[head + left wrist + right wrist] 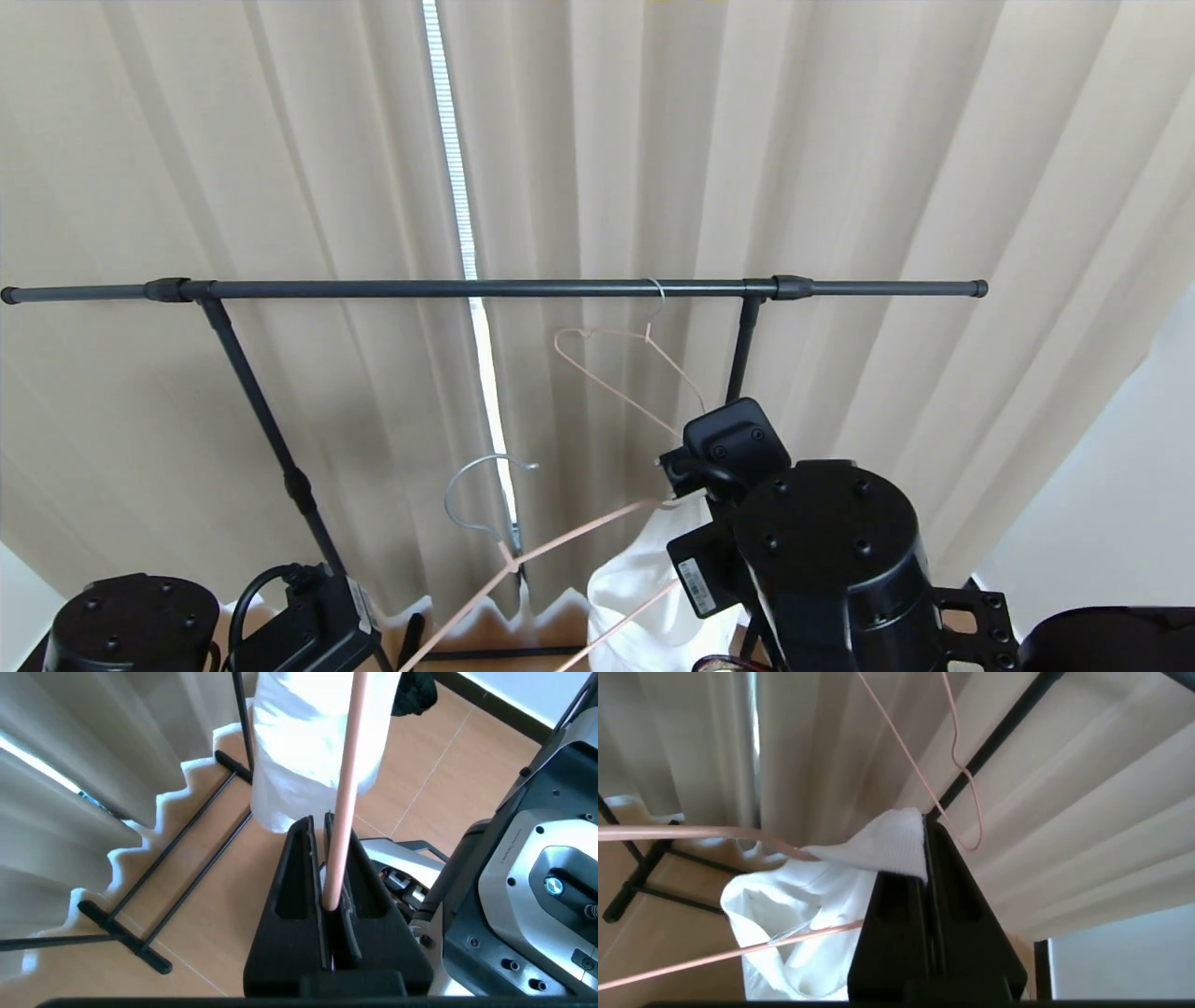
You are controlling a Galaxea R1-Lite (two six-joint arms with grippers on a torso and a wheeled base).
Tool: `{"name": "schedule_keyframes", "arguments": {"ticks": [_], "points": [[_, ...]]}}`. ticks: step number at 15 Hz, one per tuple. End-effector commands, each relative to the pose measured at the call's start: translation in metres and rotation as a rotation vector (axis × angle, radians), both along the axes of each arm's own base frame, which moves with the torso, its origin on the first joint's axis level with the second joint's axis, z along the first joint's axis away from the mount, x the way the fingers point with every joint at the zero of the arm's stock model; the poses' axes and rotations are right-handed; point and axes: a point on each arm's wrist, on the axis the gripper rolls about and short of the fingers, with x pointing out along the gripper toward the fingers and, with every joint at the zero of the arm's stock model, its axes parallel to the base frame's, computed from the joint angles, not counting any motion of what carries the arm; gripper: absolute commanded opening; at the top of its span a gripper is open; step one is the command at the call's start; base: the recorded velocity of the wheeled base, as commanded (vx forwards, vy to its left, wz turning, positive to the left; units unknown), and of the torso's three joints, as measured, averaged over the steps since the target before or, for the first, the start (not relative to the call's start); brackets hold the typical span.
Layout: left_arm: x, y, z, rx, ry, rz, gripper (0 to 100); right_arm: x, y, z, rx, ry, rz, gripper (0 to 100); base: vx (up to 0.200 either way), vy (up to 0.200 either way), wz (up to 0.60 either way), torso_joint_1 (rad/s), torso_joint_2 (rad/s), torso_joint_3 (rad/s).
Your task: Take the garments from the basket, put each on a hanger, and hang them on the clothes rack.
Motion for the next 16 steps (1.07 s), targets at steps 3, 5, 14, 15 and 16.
{"name": "schedule_keyframes", "arguments": {"ticks": [3,5,14,15,16], "points": [[0.000,0.000,0.000,0.011,-0.011,0.015,0,-0.016,0.017,0.008,0.021,-0.014,0.068,0,0.000,0.000,0.00,0.000,0.00,0.000],[0.001,0.001,0.000,0.028,-0.027,0.042,0,-0.026,0.033,0.021,0.021,-0.055,0.111,0,0.000,0.000,0.00,0.000,0.00,0.000],[0.000,0.001,0.001,0.027,-0.061,0.062,0,-0.054,0.049,0.025,0.197,-0.017,0.185,0,0.000,0.000,0.00,0.000,0.00,0.000],[0.000,0.001,0.001,0.028,-0.060,0.059,0,-0.056,0.052,0.025,0.209,-0.012,0.197,0,0.000,0.000,0.00,0.000,0.00,0.000],[-0.001,0.001,0.001,0.028,-0.061,0.056,0,-0.060,0.056,0.027,0.242,-0.005,0.205,0,0.000,0.000,0.00,0.000,0.00,0.000]]}}
